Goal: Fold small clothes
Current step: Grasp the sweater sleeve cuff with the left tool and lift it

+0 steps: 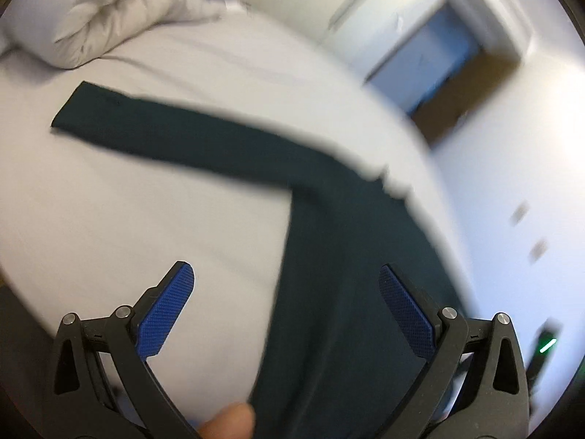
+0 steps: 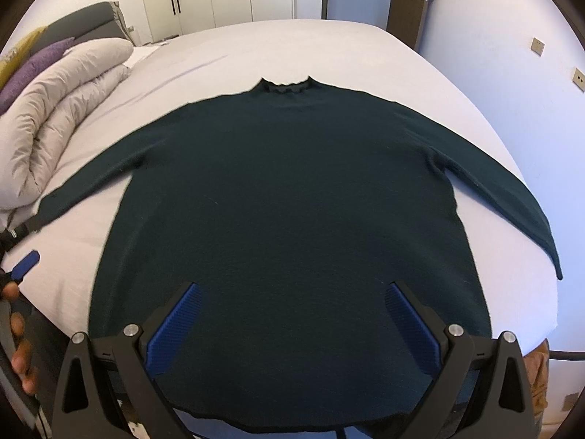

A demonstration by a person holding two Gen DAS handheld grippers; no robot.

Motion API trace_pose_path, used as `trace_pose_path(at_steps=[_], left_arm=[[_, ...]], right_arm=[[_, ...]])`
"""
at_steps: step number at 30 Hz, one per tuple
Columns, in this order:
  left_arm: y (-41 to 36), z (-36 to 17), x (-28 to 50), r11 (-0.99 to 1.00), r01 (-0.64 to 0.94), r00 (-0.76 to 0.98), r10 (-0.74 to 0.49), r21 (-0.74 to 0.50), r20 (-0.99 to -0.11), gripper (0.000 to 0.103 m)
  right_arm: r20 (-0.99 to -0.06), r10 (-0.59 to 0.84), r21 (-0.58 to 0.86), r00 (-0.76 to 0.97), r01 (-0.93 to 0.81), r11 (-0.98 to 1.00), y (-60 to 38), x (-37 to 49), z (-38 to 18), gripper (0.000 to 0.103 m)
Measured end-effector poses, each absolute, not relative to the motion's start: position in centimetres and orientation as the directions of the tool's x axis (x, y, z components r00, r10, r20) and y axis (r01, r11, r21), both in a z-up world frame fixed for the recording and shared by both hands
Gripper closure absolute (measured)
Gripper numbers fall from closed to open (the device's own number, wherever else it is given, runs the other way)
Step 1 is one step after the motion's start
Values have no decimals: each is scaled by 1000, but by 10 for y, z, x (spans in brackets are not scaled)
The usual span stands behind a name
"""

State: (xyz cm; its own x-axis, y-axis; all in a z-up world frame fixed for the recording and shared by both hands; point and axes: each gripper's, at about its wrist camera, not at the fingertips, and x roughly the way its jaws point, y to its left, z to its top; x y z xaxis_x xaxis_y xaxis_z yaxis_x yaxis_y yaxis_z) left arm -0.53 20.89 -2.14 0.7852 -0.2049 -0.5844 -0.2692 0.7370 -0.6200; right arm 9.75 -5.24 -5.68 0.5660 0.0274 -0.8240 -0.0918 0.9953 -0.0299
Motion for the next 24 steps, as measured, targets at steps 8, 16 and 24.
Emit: trace_pose_path(at_steps=[8,16,24], left_arm=[[351,-75,-17,246,-451,849,-176,-858,-498,0],[421,-118,-13,-79,-564,826,-41,-822,-562,0],[431,-135,26,-190,-592,798,0,-783,-603,0]], right_arm=[[-839,40,-23,543,-110,994,-32,106,-58,1],[-866,24,-32,499,-102,994,-18,116,-71,1],[-882,6,-51,471,-108,993,-5,122,-82,1]])
